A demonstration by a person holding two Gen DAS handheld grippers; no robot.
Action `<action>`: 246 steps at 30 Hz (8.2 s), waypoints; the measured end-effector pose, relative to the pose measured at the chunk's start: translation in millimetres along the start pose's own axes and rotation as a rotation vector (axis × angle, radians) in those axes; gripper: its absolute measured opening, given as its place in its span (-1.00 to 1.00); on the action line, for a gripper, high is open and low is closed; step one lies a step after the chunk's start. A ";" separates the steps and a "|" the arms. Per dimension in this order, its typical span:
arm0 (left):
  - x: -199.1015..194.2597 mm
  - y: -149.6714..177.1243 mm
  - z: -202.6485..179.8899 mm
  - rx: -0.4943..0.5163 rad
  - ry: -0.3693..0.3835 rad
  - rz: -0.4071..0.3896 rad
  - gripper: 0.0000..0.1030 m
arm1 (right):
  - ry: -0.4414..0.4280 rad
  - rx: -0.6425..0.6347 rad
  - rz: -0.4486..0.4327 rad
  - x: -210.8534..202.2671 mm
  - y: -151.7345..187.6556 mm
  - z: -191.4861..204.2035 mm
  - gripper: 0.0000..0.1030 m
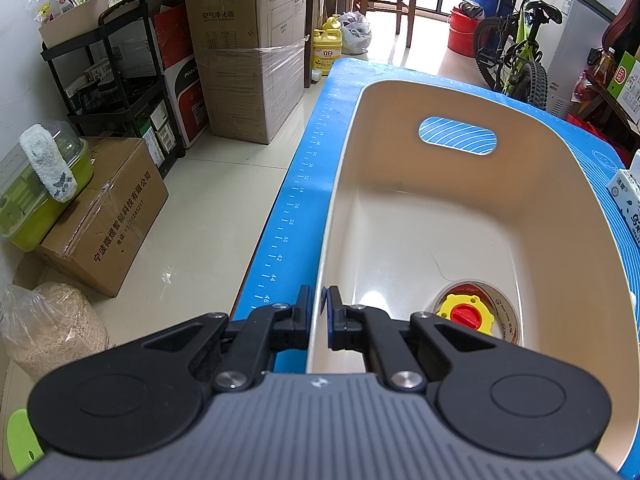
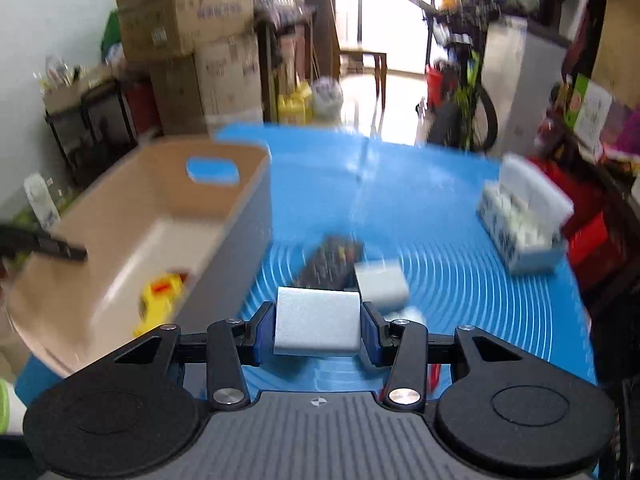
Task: Organize rigid objects
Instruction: 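Place the white charger into the basket and open the right gripper, then grasp the red toy figure with the right gripper, then lower the red toy figure into the basket and release it, then move the right gripper toward the white pill bottle on the mat, then grasp the white pill bottle with the right gripper and drop it into the basket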
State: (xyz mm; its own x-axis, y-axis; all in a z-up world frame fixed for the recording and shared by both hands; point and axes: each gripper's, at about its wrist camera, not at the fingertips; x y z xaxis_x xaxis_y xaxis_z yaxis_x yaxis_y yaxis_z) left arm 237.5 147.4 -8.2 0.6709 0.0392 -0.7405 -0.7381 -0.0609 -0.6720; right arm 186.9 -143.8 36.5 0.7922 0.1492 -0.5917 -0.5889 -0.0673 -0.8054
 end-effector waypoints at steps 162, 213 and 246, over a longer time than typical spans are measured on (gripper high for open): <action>-1.0 2.3 0.3 0.010 -0.009 0.002 -0.83 | -0.268 -0.057 0.000 56.3 -19.5 90.1 0.32; -1.3 2.1 -1.4 0.008 -0.009 0.002 -0.83 | 0.032 -0.086 0.104 86.1 44.1 -61.5 0.22; -1.4 2.1 -2.0 0.011 -0.011 0.002 -0.83 | -0.247 -0.327 0.042 71.9 -23.4 126.4 0.22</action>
State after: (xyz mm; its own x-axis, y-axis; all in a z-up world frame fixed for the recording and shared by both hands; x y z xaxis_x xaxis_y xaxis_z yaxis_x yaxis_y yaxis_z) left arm 235.2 145.3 -8.6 0.6688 0.0496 -0.7417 -0.7401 -0.0500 -0.6707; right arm 237.4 -6.7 17.2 0.6827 0.3690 -0.6307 -0.5067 -0.3828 -0.7725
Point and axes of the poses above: each gripper's, at about its wrist camera, not at the fingertips, and x roughly the way its jaws point, z to its left, y to its underside, and after that the axes turned 6 degrees about -z, right-handed
